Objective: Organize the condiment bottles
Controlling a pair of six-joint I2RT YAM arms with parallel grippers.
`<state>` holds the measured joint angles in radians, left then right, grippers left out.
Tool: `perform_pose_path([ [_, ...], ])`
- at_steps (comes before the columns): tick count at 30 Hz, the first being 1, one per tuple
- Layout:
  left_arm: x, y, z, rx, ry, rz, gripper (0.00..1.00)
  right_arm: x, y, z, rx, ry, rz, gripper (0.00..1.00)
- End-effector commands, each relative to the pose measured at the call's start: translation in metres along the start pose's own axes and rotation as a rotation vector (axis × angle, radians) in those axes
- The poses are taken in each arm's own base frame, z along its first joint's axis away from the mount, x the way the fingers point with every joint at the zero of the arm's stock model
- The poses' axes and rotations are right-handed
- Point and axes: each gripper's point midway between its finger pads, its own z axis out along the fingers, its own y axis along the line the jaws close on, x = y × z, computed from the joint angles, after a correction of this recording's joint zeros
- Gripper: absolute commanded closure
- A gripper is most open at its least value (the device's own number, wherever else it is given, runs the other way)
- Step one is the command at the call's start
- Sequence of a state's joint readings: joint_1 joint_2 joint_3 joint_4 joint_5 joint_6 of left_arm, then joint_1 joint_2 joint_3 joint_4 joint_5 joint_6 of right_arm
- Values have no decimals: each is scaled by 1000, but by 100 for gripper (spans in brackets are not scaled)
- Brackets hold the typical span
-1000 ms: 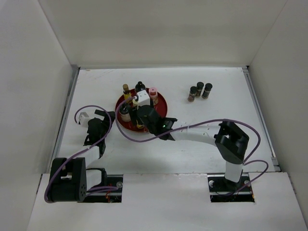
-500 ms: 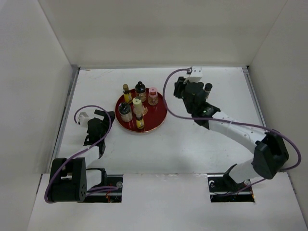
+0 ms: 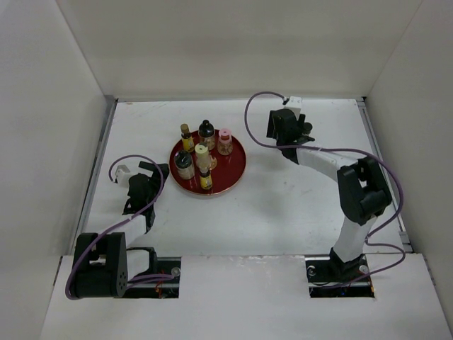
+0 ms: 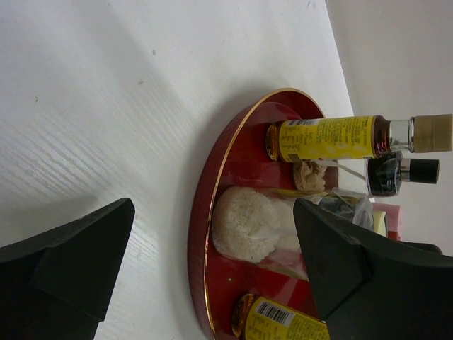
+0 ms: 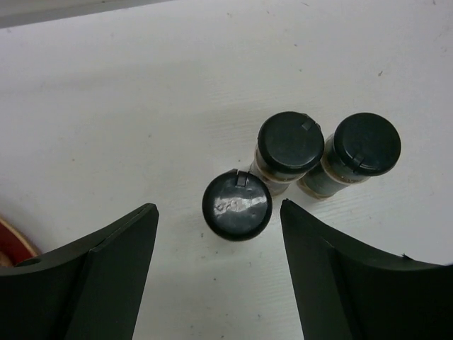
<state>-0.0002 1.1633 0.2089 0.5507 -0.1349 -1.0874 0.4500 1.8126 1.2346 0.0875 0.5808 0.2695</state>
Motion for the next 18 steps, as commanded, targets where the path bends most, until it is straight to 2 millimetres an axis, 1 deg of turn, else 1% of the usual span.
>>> perform_pose_path([
  [1,-10,-15,2,52,-32,0,0,-29,2,7,12,-48,45,24],
  [3,-9,-15,2,55,-26,0,0,-30,1,12,19,-47,45,25],
  [6,-11,-15,2,52,-39,0,0,-27,-2,18,28,-33,57,29],
  [8,-9,-13,3,47,-29,0,0,-23,-2,20,29,-18,60,32],
  [13,-10,-14,3,49,-34,1,0,-9,-7,21,50,13,68,32],
  [16,-8,-12,4,43,-22,-1,0,-3,-10,26,54,25,68,32],
  [18,-8,-14,4,49,-25,0,0,0,-10,28,53,31,69,36],
])
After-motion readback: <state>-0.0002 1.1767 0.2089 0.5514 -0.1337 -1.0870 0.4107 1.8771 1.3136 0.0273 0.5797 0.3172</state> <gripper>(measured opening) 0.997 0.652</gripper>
